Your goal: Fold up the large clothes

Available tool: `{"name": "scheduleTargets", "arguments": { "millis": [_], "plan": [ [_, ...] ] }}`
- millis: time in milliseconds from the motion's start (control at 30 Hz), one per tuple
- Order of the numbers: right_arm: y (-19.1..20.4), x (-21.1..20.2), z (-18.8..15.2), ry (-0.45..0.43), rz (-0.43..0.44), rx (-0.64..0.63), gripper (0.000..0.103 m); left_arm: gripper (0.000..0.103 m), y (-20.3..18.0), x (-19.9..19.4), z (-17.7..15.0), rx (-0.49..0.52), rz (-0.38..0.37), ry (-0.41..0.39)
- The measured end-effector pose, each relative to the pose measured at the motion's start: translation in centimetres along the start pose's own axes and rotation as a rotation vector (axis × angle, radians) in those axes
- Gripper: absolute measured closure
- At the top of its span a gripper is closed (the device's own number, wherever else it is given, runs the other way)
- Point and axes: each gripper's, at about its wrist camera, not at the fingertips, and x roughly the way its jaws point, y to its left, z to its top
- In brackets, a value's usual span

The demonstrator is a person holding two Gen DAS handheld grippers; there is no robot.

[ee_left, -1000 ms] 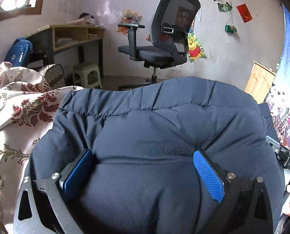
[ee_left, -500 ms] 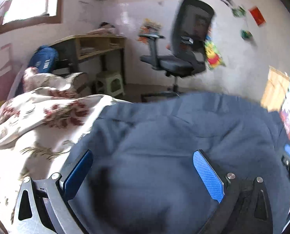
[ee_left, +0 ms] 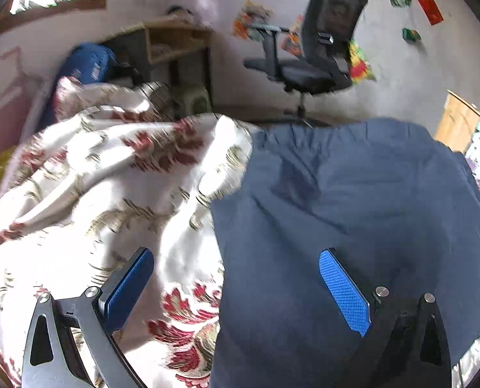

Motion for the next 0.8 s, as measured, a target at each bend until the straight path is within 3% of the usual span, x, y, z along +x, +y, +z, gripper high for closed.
{"name": "scheduleTargets", "arguments": {
  "millis": [200, 367, 467, 633, 800],
  "plan": [
    [-2.3, 4.8, -1.3, 0.182, 0.117, 0.081, 0.002, 0.000, 0.0, 3.0, 0.2, -0.039, -0.128, 0.106],
    [-3.9, 5.7, -2.4, 0.124, 0.218, 0.126, 0.001, 0.000, 0.5, 5.1, 0.0, -0.063, -0.239, 0.177],
    [-3.5, 5.8, -2.6, 0.108, 0.203, 0.102, 0.001, 0.000, 1.6, 7.3, -0.6, -0.155, -0.367, 0.264],
    [-3.3, 6.1, -2.8, 0.107, 0.201, 0.097, 0.001, 0.000, 3.7, 9.4, -2.6, -0.333, -0.531, 0.331],
    [-3.2, 6.5, -2.0, 0.159, 0.213, 0.100, 0.001, 0.000, 3.0, 9.3, -2.8, -0.324, -0.522, 0.350]
  ]
}}
